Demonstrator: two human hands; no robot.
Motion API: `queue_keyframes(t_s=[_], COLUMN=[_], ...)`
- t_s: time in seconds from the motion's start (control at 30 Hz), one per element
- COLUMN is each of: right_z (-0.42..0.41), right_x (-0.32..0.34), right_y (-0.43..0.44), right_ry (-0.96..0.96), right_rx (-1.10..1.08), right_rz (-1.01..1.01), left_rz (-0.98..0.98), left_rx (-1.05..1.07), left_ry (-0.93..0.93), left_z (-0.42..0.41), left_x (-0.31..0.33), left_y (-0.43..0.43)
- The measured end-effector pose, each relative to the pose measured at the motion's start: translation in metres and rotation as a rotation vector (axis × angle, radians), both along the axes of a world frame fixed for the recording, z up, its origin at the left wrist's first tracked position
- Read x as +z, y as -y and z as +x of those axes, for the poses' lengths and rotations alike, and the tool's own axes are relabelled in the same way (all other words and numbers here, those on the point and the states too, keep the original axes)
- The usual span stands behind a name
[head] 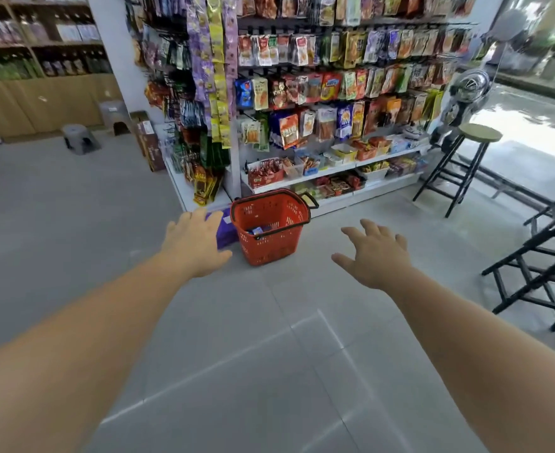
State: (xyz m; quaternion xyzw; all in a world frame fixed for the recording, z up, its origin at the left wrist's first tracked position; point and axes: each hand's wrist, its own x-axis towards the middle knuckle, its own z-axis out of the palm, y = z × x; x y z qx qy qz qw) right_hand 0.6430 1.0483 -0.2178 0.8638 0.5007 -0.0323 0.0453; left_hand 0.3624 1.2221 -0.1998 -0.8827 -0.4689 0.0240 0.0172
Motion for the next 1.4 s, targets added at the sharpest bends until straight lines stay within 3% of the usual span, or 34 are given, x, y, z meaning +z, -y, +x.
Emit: queue_keyframes(t_s=[0.3, 0.6, 0.93, 1.17, 1.4], right_z=[0.143, 0.312, 0.442, 0.527, 0.570], right_x=[-0.048, -0.090, -0.143, -0.164, -0.197], right_y=[-0.146, -0.306, -0.500, -0.660, -0.812], right_ry=[-0.084, -0.206, -0.273, -0.254, -0.255], right_rx=[-0.053, 0.054, 0.195, 0.274, 0.535], right_rz=[-0.041, -0.178, -0.327, -0.439, -0.556], left_rz=[-0.073, -0.230, -0.382, -0.513, -0.564], left_rx=[-0.059, 0.135, 0.233, 0.373, 0.596], left_ry=[-0.005, -0.015, 0.023, 0.054, 0.097], left_z=[0.148, 0.293, 0.430, 0.494, 0.531], left_x=[-0.049, -0.100, -0.175, -0.215, -0.240], left_y=[-0.159, -0.280, -0.442, -0.601, -0.676])
